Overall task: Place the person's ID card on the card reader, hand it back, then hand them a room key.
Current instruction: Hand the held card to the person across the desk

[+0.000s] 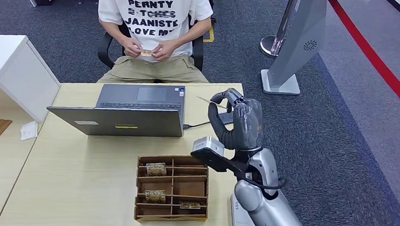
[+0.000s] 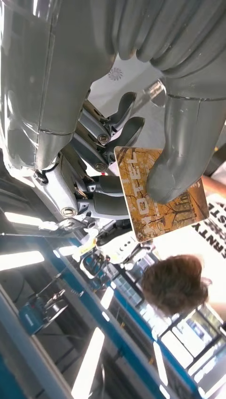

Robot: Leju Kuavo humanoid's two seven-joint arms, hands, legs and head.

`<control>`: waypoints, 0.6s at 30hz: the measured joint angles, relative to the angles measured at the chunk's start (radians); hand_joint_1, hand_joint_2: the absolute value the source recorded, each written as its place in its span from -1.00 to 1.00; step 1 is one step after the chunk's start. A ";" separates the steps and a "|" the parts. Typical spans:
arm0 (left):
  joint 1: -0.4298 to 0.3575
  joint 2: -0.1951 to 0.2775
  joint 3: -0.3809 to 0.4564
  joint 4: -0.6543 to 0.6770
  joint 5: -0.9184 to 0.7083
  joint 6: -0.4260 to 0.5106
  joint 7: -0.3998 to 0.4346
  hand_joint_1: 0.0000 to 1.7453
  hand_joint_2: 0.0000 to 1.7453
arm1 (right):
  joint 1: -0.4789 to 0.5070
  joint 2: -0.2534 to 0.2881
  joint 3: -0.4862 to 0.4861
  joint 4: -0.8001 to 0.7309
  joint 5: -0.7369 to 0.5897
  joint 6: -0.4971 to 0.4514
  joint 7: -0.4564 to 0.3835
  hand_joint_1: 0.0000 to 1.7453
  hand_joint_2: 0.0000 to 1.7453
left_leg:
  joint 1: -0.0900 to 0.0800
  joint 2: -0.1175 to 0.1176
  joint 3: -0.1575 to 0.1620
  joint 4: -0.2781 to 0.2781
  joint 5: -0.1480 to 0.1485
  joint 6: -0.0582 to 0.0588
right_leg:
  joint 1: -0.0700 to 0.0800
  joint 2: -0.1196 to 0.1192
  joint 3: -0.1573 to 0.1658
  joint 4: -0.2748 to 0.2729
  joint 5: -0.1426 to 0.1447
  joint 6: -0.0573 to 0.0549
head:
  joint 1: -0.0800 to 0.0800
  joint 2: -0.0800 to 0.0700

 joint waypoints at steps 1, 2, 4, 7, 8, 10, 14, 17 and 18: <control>-0.003 0.000 -0.004 0.000 -0.004 -0.002 0.002 -1.00 -1.00 | -0.016 0.003 -0.001 0.019 0.006 0.004 0.005 1.00 1.00 | 0.000 0.000 0.000 0.000 0.000 0.000 | 0.000 0.000 0.000 0.000 0.000 0.000 | 0.000 0.000; -0.005 0.000 -0.008 0.000 -0.008 -0.005 0.004 -1.00 -1.00 | -0.032 0.007 -0.002 0.038 0.013 0.008 0.010 1.00 1.00 | 0.000 0.000 0.000 0.000 0.000 0.000 | 0.000 0.000 0.000 0.000 0.000 0.000 | 0.000 0.000; -0.010 0.000 -0.015 0.000 -0.015 -0.009 0.007 -1.00 -1.00 | -0.064 0.013 -0.002 0.075 0.027 0.015 0.021 1.00 1.00 | 0.000 0.000 0.000 0.000 0.000 0.000 | 0.000 0.000 0.000 0.000 0.000 0.000 | 0.000 0.000; -0.017 0.000 -0.026 0.000 -0.023 -0.014 0.008 -1.00 -1.00 | -0.107 0.022 -0.002 0.126 0.050 0.021 0.036 1.00 1.00 | 0.000 0.000 0.000 0.000 0.000 0.000 | 0.000 0.000 0.000 0.000 0.000 0.000 | 0.000 0.000; -0.018 0.000 -0.030 0.000 -0.026 -0.016 0.010 -1.00 -1.00 | -0.121 0.025 -0.002 0.143 0.059 0.024 0.042 1.00 1.00 | 0.000 0.000 0.000 0.000 0.000 0.000 | 0.000 0.000 0.000 0.000 0.000 0.000 | 0.000 0.000; -0.022 -0.001 -0.039 0.000 -0.031 -0.018 0.014 -1.00 -1.00 | -0.151 0.031 -0.002 0.182 0.083 0.027 0.056 1.00 1.00 | 0.000 0.000 0.000 0.000 0.000 0.000 | 0.000 0.000 0.000 0.000 0.000 0.000 | 0.000 0.000; -0.032 -0.001 -0.055 0.000 -0.042 -0.027 0.023 -1.00 -1.00 | -0.215 0.045 -0.003 0.269 0.127 0.026 0.082 1.00 1.00 | 0.000 0.000 0.000 0.000 0.000 0.000 | 0.000 0.000 0.000 0.000 0.000 0.000 | 0.000 0.000; -0.039 -0.001 -0.068 0.000 -0.049 -0.033 0.026 -1.00 -1.00 | -0.259 0.057 -0.005 0.331 0.149 0.026 0.097 1.00 1.00 | 0.000 0.000 0.000 0.000 0.000 0.000 | 0.000 0.000 0.000 0.000 0.000 0.000 | 0.000 0.000; -0.040 -0.002 -0.072 0.000 -0.050 -0.035 0.027 -1.00 -1.00 | -0.273 0.062 -0.006 0.351 0.155 0.025 0.101 1.00 1.00 | 0.000 0.000 0.000 0.000 0.000 0.000 | 0.000 0.000 0.000 0.000 0.000 0.000 | 0.000 0.000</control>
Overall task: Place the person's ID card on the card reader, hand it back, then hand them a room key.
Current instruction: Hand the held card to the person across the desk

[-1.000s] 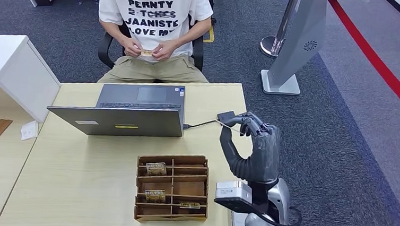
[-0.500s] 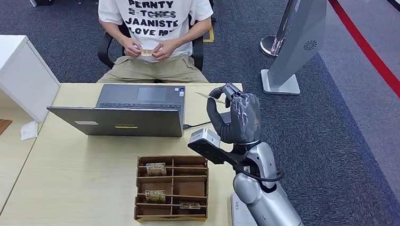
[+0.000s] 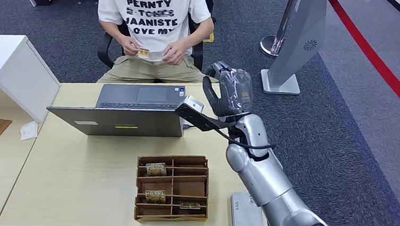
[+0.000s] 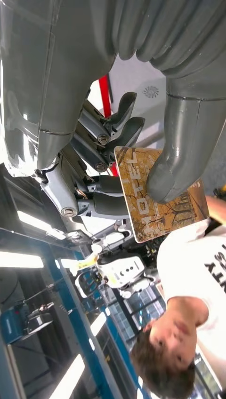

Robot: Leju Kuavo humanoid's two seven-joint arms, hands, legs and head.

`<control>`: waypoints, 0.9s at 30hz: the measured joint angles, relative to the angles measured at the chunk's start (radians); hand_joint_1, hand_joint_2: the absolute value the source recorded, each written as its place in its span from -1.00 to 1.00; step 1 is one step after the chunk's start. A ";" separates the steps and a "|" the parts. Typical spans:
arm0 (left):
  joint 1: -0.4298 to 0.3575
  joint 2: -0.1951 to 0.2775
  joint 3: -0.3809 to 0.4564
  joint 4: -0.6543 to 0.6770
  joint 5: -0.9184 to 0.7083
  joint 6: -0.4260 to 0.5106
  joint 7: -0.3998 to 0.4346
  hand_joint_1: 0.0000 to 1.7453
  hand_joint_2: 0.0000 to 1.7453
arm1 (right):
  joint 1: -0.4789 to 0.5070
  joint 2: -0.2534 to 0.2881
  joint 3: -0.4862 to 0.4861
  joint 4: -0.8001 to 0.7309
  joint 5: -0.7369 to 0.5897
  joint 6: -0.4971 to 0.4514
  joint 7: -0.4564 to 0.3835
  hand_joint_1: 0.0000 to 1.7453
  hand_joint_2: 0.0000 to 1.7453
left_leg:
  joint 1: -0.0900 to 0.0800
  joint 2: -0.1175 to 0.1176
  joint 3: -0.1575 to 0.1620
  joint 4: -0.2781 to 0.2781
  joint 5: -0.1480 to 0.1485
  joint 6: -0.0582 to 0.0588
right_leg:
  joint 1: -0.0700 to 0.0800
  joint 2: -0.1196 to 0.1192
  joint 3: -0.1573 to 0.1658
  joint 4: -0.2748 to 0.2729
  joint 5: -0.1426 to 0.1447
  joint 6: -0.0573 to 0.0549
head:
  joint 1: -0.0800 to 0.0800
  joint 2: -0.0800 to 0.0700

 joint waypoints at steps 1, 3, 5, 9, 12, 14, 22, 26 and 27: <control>-0.002 0.000 -0.005 0.000 -0.002 -0.001 0.001 -1.00 -1.00 | -0.014 0.004 -0.001 0.019 0.006 0.000 0.004 1.00 1.00 | 0.000 0.000 0.000 0.000 0.000 0.000 | 0.000 0.000 0.000 0.000 0.000 0.000 | 0.000 0.000; -0.005 -0.001 -0.013 0.000 -0.006 -0.003 0.005 -1.00 -1.00 | -0.039 0.012 -0.004 0.054 0.018 -0.001 0.012 1.00 1.00 | 0.000 0.000 0.000 0.000 0.000 0.000 | 0.000 0.000 0.000 0.000 0.000 0.000 | 0.000 0.000; -0.009 -0.002 -0.019 0.000 -0.009 -0.005 0.008 -1.00 -1.00 | -0.062 0.018 -0.006 0.085 0.030 -0.002 0.019 1.00 1.00 | 0.000 0.000 0.000 0.000 0.000 0.000 | 0.000 0.000 0.000 0.000 0.000 0.000 | 0.000 0.000; -0.015 -0.003 -0.033 0.000 -0.014 -0.012 0.011 -1.00 -1.00 | -0.102 0.030 -0.007 0.141 0.056 -0.005 0.033 1.00 1.00 | 0.000 0.000 0.000 0.000 0.000 0.000 | 0.000 0.000 0.000 0.000 0.000 0.000 | 0.000 0.000; -0.017 -0.004 -0.040 0.000 -0.016 -0.014 0.014 -1.00 -1.00 | -0.122 0.038 -0.009 0.172 0.066 -0.008 0.042 1.00 1.00 | 0.000 0.000 0.000 0.000 0.000 0.000 | 0.000 0.000 0.000 0.000 0.000 0.000 | 0.000 0.000; -0.018 -0.004 -0.043 0.000 -0.018 -0.015 0.016 -1.00 -1.00 | -0.133 0.043 -0.011 0.190 0.072 -0.011 0.049 1.00 1.00 | 0.000 0.000 0.000 0.000 0.000 0.000 | 0.000 0.000 0.000 0.000 0.000 0.000 | 0.000 0.000; -0.024 -0.004 -0.047 0.000 -0.020 -0.017 0.017 -1.00 -1.00 | -0.156 0.056 -0.017 0.239 0.080 -0.017 0.054 0.00 1.00 | 0.000 0.000 0.000 0.000 0.000 0.000 | 0.000 0.000 0.000 0.000 0.000 0.000 | 0.000 0.000; -0.025 -0.005 -0.047 0.000 -0.015 -0.017 0.017 -1.00 -1.00 | -0.156 0.061 -0.018 0.256 0.081 -0.014 0.054 -1.00 1.00 | 0.000 0.000 0.000 0.000 0.000 0.000 | 0.000 0.000 0.000 0.000 0.000 0.000 | 0.000 0.000; -0.026 -0.005 -0.047 0.000 -0.013 -0.017 0.017 -1.00 -1.00 | -0.156 0.062 -0.018 0.260 0.082 -0.011 0.055 -1.00 1.00 | 0.000 0.000 0.000 0.000 0.000 0.000 | 0.000 0.000 0.000 0.000 0.000 0.000 | 0.000 0.000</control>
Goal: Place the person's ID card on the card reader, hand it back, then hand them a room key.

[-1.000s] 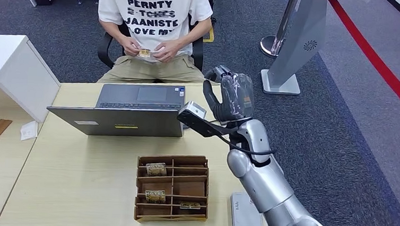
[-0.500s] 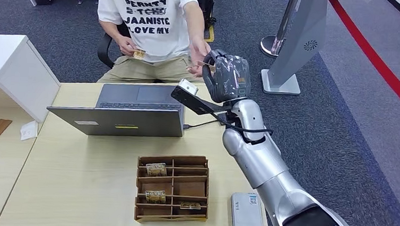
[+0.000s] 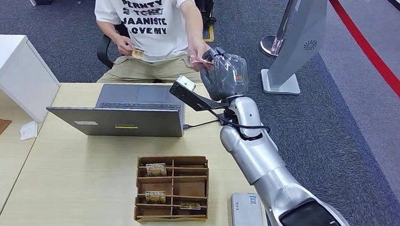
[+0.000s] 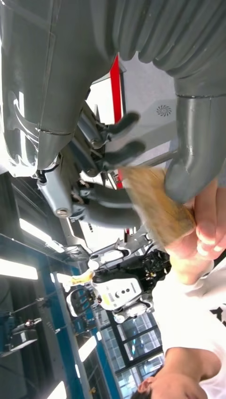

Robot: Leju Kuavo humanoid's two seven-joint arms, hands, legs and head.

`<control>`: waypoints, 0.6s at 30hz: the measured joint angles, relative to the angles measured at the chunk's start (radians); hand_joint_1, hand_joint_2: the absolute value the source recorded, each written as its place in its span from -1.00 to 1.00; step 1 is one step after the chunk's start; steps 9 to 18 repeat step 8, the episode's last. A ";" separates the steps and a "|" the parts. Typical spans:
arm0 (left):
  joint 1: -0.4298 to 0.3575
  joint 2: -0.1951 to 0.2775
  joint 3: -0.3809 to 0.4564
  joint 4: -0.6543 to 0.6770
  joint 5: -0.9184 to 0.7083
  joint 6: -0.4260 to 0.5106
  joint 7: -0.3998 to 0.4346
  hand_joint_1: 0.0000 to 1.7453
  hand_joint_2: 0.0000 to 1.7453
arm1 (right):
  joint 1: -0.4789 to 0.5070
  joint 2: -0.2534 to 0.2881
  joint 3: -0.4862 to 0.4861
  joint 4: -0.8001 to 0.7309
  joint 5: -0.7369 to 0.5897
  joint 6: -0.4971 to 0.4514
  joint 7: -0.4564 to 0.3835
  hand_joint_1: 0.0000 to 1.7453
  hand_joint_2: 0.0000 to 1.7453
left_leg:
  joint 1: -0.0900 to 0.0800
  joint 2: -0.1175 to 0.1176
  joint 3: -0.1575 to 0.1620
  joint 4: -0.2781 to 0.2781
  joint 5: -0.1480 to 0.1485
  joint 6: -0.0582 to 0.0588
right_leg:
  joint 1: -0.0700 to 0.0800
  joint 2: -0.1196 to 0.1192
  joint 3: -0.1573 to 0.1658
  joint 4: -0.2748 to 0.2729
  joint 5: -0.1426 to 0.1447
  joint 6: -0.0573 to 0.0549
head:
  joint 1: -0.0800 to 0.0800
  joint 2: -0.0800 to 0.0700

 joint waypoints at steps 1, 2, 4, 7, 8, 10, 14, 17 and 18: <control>0.000 -0.001 0.000 0.000 0.002 0.000 0.000 -1.00 -1.00 | 0.000 0.001 0.000 0.004 0.000 0.003 0.001 -1.00 1.00 | 0.000 0.000 0.000 0.000 0.000 0.000 | 0.000 0.000 0.000 0.000 0.000 0.000 | 0.000 0.000; 0.000 -0.001 0.000 0.000 0.005 0.000 0.001 -1.00 -1.00 | 0.001 0.002 0.000 0.006 -0.003 0.005 0.002 -1.00 1.00 | 0.000 0.000 0.000 0.000 0.000 0.000 | 0.000 0.000 0.000 0.000 0.000 0.000 | 0.000 0.000; 0.000 -0.002 0.000 0.000 0.011 0.002 0.002 -1.00 -1.00 | 0.004 0.004 -0.002 0.008 -0.016 0.005 -0.002 -1.00 1.00 | 0.000 0.000 0.000 0.000 0.000 0.000 | 0.000 0.000 0.000 0.000 0.000 0.000 | 0.000 0.000; 0.001 -0.003 0.000 0.000 0.022 0.005 0.003 -1.00 -1.00 | 0.019 0.006 -0.010 -0.007 -0.056 -0.001 -0.022 -1.00 1.00 | 0.000 0.000 0.000 0.000 0.000 0.000 | 0.000 0.000 0.000 0.000 0.000 0.000 | 0.000 0.000; 0.001 -0.003 0.000 0.000 0.024 0.006 0.003 -1.00 -1.00 | 0.023 0.006 -0.012 -0.011 -0.063 -0.003 -0.026 -1.00 1.00 | 0.000 0.000 0.000 0.000 0.000 0.000 | 0.000 0.000 0.000 0.000 0.000 0.000 | 0.000 0.000; 0.001 -0.003 0.000 0.000 0.024 0.006 0.003 -1.00 -1.00 | 0.023 0.006 -0.012 -0.011 -0.063 -0.003 -0.026 -1.00 1.00 | 0.000 0.000 0.000 0.000 0.000 0.000 | 0.000 0.000 0.000 0.000 0.000 0.000 | 0.000 0.000; 0.001 -0.003 0.000 0.000 0.024 0.006 0.003 -1.00 -1.00 | 0.023 0.006 -0.012 -0.011 -0.063 -0.003 -0.026 -1.00 1.00 | 0.000 0.000 0.000 0.000 0.000 0.000 | 0.000 0.000 0.000 0.000 0.000 0.000 | 0.000 0.000; 0.001 -0.003 0.000 0.000 0.024 0.006 0.003 -1.00 -1.00 | 0.023 0.006 -0.012 -0.011 -0.063 -0.003 -0.026 -1.00 1.00 | 0.000 0.000 0.000 0.000 0.000 0.000 | 0.000 0.000 0.000 0.000 0.000 0.000 | 0.000 0.000; 0.001 -0.003 0.000 0.000 0.024 0.006 0.003 -1.00 -1.00 | 0.023 0.006 -0.012 -0.011 -0.063 -0.003 -0.026 -1.00 1.00 | 0.000 0.000 0.000 0.000 0.000 0.000 | 0.000 0.000 0.000 0.000 0.000 0.000 | 0.000 0.000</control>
